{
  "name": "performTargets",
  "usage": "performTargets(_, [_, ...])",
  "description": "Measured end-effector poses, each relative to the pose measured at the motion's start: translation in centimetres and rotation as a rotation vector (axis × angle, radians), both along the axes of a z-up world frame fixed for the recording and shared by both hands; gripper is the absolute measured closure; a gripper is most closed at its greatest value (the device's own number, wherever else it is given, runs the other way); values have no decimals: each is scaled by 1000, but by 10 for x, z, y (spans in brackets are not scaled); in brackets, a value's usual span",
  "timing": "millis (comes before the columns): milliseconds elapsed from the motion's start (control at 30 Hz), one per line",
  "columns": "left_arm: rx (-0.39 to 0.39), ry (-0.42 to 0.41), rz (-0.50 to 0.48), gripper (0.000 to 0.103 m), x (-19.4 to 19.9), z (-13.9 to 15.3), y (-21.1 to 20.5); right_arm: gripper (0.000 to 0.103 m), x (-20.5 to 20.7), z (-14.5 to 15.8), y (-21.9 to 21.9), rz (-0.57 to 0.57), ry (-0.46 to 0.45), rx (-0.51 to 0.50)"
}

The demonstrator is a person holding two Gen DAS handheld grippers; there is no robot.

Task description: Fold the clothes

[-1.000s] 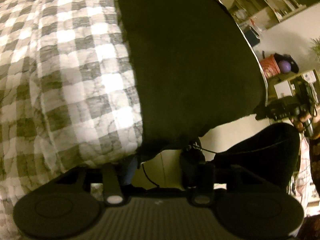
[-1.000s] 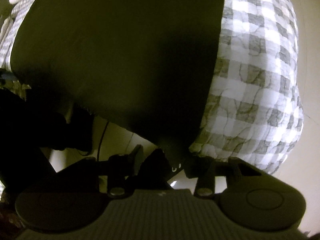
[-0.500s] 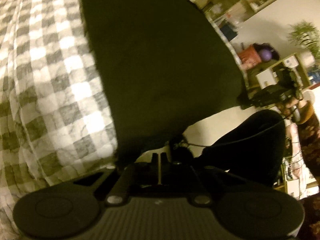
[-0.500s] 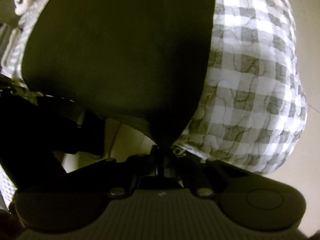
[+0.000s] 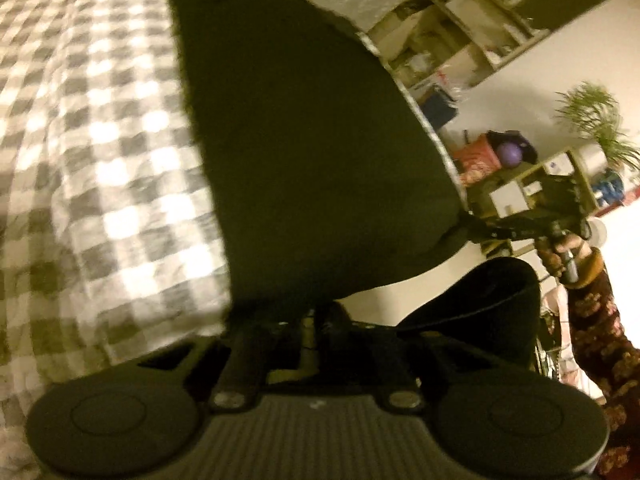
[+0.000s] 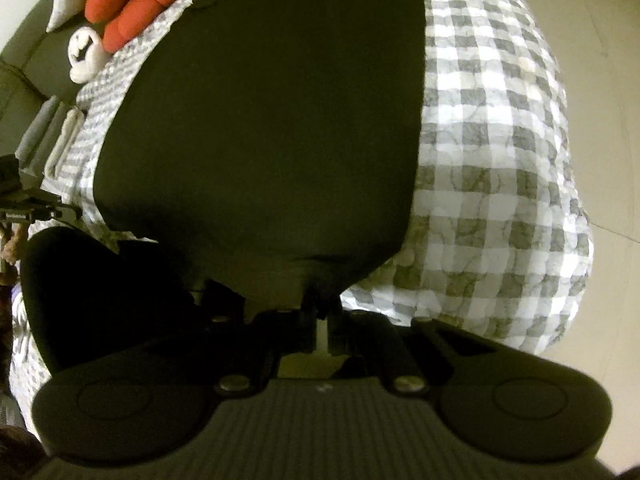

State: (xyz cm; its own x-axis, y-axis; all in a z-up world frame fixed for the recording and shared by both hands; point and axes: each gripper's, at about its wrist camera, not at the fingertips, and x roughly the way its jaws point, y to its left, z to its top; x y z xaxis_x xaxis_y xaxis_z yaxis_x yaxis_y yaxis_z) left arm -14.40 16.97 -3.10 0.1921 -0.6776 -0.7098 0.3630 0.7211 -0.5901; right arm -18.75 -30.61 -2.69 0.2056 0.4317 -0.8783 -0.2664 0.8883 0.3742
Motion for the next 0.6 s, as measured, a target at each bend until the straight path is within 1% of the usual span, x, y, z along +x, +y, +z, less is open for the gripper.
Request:
performTargets(33, [9,12,4,61,2,-3,1,98,-9,6,4,0,4,-6])
performTargets(67, [18,23,9,55,4,-6,2,98,-16,12,7,0,8,-10])
performTargets(133, [36,44,7,53,7,-11,-2,98,-17,16,11,3,15,-13])
performTargets(267, [80,82,-3,54,16,-22,-13,98,-18,16,22,9,24,-24])
performTargets(300, [88,91,-5,56,17,-24,-15,98,-17,15,24,10,25,-26])
performTargets(367, [105,108,-7,66,21,-29,-19,98,-15,14,28,10,26,-29])
performTargets(400, [104,106,-6,67,21,-29,-19,98,-15,14,29,9,27,-30])
performTargets(433, [103,103,-4,79,21,-29,-18,98,-14,13,29,7,27,-31])
performTargets(467, [102,105,-1,95,20,-30,-18,98,-14,13,29,5,28,-30])
performTargets(500, [102,107,2,100,19,-31,-17,98,-14,12,27,1,28,-28])
performTargets(533, [100,109,5,103,18,-32,-16,98,-14,12,25,-4,28,-25])
performTargets(600, [88,90,6,103,14,-30,-14,98,-15,12,22,-10,25,-22])
